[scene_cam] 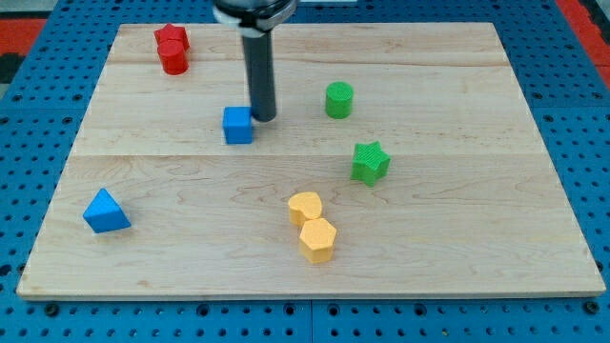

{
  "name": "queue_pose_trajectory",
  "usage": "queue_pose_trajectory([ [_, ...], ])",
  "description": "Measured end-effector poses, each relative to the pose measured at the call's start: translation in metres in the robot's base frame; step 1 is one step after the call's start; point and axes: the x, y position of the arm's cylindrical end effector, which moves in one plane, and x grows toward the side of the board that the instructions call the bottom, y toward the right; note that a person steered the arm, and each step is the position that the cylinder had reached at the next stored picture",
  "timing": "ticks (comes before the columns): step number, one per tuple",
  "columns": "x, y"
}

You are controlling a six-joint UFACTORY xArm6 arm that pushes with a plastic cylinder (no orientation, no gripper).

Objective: Move the blue cube to the top right of the triangle

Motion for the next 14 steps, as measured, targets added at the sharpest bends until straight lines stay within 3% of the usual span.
queue_pose_trajectory([
  [2, 0.047, -0.065],
  [4, 0.034, -0.061],
  [5, 0.045, -0.091],
  [7, 0.077, -0.093],
  [14, 0.064, -0.075],
])
